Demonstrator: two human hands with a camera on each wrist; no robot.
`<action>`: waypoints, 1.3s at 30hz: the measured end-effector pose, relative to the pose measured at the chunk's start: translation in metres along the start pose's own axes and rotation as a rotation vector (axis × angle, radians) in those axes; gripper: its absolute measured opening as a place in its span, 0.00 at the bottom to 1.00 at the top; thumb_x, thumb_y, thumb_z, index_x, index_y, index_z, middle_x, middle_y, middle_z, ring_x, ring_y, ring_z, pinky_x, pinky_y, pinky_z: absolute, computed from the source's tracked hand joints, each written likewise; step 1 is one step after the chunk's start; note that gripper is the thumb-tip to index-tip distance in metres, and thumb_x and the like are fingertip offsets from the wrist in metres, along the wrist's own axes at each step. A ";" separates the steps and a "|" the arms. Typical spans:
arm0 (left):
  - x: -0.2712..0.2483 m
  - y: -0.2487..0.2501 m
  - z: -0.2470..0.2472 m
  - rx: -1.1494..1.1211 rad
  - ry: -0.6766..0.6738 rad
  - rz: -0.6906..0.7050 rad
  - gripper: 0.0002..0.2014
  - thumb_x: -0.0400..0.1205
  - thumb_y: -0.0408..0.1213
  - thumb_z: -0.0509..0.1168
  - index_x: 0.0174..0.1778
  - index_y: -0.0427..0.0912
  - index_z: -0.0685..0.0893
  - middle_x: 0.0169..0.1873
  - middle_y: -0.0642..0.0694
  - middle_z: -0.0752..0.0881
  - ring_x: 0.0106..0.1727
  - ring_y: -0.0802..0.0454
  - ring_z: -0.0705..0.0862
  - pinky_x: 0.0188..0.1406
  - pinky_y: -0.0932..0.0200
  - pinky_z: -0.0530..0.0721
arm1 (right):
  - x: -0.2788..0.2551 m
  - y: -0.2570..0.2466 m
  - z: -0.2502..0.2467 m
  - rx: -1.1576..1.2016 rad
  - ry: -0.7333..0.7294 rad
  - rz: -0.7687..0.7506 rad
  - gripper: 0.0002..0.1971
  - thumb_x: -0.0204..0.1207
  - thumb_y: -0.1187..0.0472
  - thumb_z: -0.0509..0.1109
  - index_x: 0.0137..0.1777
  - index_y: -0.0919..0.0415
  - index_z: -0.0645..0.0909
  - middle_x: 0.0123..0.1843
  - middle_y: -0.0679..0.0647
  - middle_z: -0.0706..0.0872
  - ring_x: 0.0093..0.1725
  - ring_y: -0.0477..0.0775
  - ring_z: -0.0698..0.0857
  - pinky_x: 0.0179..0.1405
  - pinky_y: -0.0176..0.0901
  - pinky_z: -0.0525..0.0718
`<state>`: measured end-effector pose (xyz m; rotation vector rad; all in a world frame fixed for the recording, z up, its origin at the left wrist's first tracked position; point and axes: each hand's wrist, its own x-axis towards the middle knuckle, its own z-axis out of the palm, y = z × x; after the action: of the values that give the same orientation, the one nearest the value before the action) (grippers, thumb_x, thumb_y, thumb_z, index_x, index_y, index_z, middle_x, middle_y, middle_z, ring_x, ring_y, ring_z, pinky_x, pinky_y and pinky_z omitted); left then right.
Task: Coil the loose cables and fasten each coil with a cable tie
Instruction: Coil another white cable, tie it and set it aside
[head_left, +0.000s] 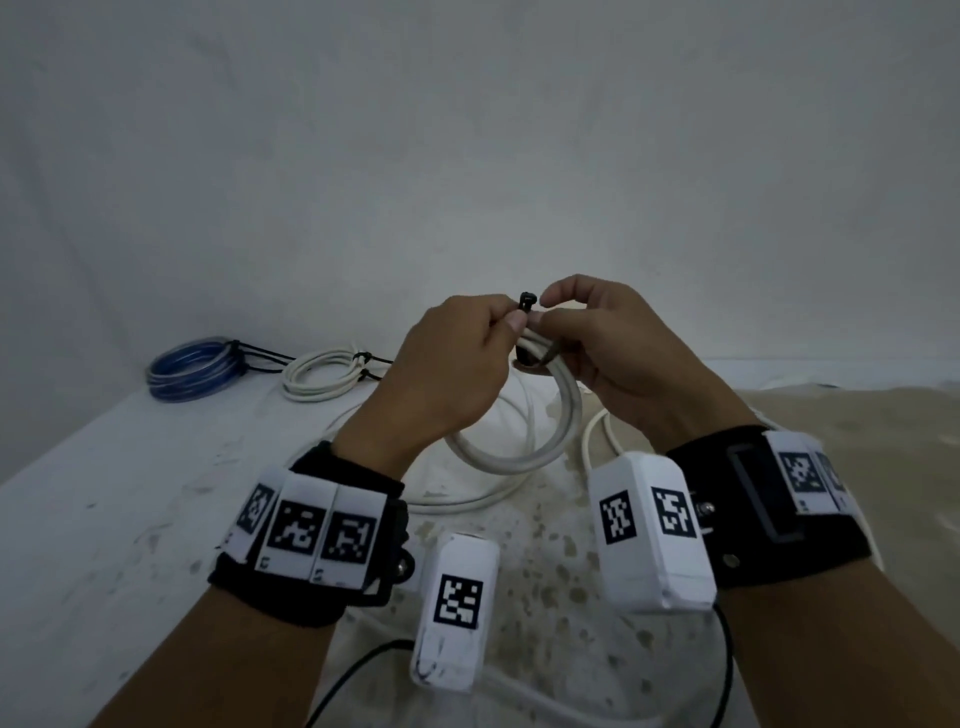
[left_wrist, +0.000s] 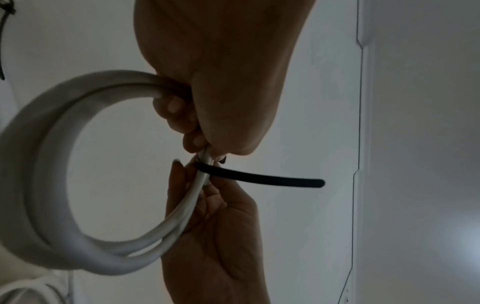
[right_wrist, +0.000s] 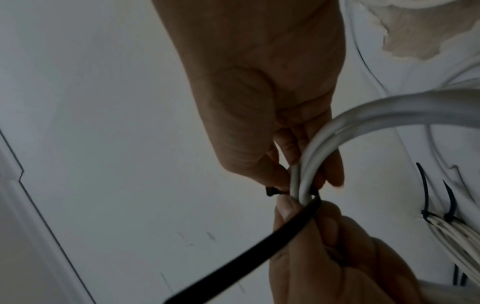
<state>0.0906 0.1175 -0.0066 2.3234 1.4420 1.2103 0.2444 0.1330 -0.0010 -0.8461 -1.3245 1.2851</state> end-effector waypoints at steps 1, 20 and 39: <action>0.000 0.000 0.000 0.008 0.004 -0.008 0.19 0.89 0.41 0.57 0.32 0.63 0.76 0.24 0.54 0.80 0.28 0.56 0.77 0.34 0.55 0.72 | -0.001 -0.001 0.001 0.009 -0.004 0.002 0.08 0.78 0.75 0.69 0.49 0.65 0.74 0.35 0.64 0.87 0.35 0.59 0.88 0.47 0.58 0.91; 0.001 -0.021 -0.030 -0.201 0.313 -0.358 0.12 0.86 0.41 0.60 0.44 0.45 0.88 0.37 0.50 0.87 0.43 0.51 0.85 0.44 0.54 0.80 | -0.008 -0.013 0.027 -0.983 -0.240 -0.438 0.24 0.66 0.50 0.83 0.62 0.38 0.84 0.74 0.45 0.70 0.71 0.42 0.74 0.64 0.40 0.78; -0.001 -0.005 -0.015 -0.277 0.246 -0.410 0.12 0.85 0.41 0.60 0.39 0.47 0.86 0.29 0.51 0.82 0.29 0.53 0.76 0.33 0.58 0.72 | -0.004 -0.012 0.031 -0.898 0.184 -0.516 0.10 0.80 0.64 0.69 0.55 0.57 0.91 0.37 0.47 0.91 0.30 0.33 0.82 0.35 0.20 0.74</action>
<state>0.0761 0.1154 0.0000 1.6433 1.6017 1.4880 0.2174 0.1203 0.0141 -1.0788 -1.8270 0.1619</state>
